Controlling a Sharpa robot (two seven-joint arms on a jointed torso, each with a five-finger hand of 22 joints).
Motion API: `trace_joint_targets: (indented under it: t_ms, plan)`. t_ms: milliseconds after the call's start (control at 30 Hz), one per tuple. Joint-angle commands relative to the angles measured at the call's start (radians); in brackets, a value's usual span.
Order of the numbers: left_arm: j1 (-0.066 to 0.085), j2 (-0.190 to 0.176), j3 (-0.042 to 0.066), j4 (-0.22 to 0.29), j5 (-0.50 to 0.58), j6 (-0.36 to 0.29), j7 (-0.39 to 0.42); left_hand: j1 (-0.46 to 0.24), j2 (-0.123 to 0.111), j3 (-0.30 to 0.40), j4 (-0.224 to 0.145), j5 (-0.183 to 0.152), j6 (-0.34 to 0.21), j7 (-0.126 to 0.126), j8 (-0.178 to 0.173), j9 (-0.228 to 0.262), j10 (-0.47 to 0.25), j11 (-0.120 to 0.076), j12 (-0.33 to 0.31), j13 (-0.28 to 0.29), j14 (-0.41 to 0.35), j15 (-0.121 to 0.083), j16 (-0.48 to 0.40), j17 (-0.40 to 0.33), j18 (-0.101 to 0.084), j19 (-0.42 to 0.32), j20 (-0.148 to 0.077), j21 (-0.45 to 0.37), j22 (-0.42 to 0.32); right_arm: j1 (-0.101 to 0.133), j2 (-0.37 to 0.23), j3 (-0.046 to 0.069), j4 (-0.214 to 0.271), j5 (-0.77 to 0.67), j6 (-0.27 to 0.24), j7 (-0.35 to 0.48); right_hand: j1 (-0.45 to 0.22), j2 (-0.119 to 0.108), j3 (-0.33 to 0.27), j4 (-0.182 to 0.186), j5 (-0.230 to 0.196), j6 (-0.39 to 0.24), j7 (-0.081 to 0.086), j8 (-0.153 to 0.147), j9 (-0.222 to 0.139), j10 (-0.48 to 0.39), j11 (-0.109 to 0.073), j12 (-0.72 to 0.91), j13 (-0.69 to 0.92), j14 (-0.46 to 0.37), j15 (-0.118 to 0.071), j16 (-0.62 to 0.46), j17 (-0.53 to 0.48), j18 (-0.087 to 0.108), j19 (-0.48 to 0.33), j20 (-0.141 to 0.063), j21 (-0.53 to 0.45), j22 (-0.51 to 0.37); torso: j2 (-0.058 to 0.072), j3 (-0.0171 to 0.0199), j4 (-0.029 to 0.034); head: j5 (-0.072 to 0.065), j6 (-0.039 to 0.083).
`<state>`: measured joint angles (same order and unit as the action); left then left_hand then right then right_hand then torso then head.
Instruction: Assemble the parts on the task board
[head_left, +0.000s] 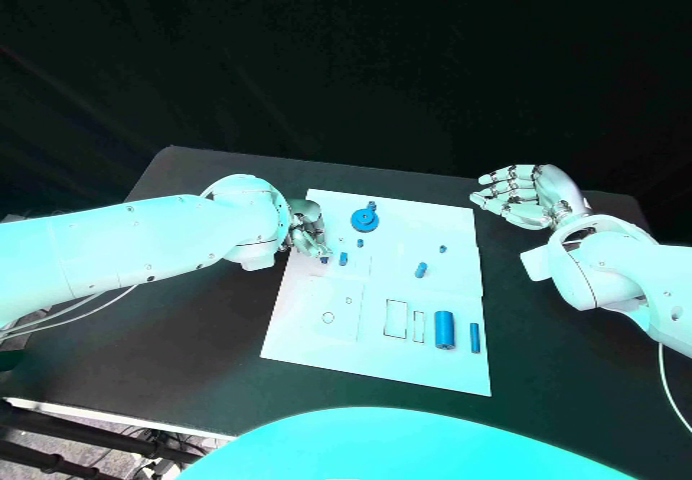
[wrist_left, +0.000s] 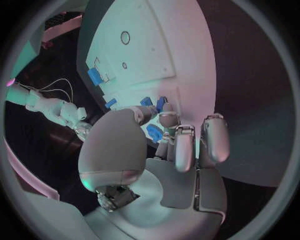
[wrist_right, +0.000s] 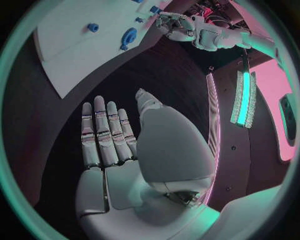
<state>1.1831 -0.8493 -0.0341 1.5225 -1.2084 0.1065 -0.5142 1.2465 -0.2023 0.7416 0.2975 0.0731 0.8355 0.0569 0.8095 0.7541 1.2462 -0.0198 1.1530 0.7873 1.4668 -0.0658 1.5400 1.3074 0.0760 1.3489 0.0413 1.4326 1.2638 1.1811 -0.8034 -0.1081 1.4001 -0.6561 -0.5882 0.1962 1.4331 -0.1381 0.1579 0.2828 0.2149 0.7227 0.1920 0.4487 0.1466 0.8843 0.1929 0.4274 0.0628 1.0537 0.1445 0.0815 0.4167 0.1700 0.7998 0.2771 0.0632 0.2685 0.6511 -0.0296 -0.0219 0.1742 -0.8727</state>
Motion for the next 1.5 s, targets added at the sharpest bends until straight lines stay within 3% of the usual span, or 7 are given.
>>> trace_joint_targets:
  t_ms: [33,567,1167,1500]
  plan:
    - [-0.004,0.000,-0.002,0.001,-0.008,-0.008,0.001,-0.012,0.002,0.179,-0.173,0.006,0.009,-0.005,0.003,0.001,0.011,-0.001,0.003,0.003,0.089,-0.008,0.005,0.212,-0.006,0.005,0.001,0.006,0.001,-0.001,0.000,0.000,0.001,0.000,0.011,0.014,0.007,0.004,0.007,0.001,0.003,0.005,0.063,-0.003,-0.001,0.008,-0.001,-0.006,0.000,0.002,0.006,-0.003,-0.001,0.013,-0.007,-0.001,-0.003,-0.001,0.000,-0.0003,-0.0004,0.000,0.000]
    - [-0.009,-0.004,-0.002,0.008,-0.019,-0.002,-0.001,-0.024,-0.003,0.194,-0.186,0.010,0.013,-0.007,0.006,0.003,0.018,-0.003,0.009,0.011,0.090,-0.009,0.005,0.213,-0.007,0.009,-0.001,0.009,0.006,-0.001,-0.001,0.000,0.001,0.001,0.012,0.013,0.006,0.004,0.007,0.002,0.003,0.006,0.063,-0.004,-0.001,0.009,-0.001,-0.006,0.000,0.002,0.006,-0.004,-0.002,0.013,-0.009,-0.001,-0.003,-0.002,0.000,-0.0001,-0.0005,-0.002,0.000]
    - [-0.017,-0.033,-0.001,0.049,0.024,-0.142,0.008,-0.035,-0.005,0.207,-0.196,0.013,0.017,-0.008,0.008,0.005,0.024,-0.004,0.013,0.018,0.090,-0.010,0.006,0.214,-0.009,0.014,-0.002,0.012,0.012,-0.002,-0.002,0.000,0.001,0.001,0.012,0.014,0.006,0.005,0.007,0.002,0.003,0.007,0.063,-0.004,-0.001,0.009,-0.001,-0.007,0.000,0.002,0.006,-0.004,-0.004,0.013,-0.011,0.000,-0.002,-0.005,0.000,-0.0003,-0.0007,-0.003,0.000]
    - [-0.019,-0.041,0.000,0.057,0.012,-0.171,0.011,-0.037,-0.006,0.209,-0.197,0.012,0.018,-0.008,0.009,0.005,0.026,-0.004,0.014,0.019,0.090,-0.010,0.006,0.215,-0.009,0.016,-0.002,0.013,0.015,-0.002,-0.002,0.000,0.002,0.001,0.013,0.014,0.006,0.005,0.007,0.002,0.003,0.007,0.063,-0.004,-0.001,0.009,-0.001,-0.007,0.000,0.002,0.006,-0.004,-0.004,0.013,-0.011,0.000,-0.002,-0.005,0.000,-0.0001,-0.0003,-0.003,0.000]
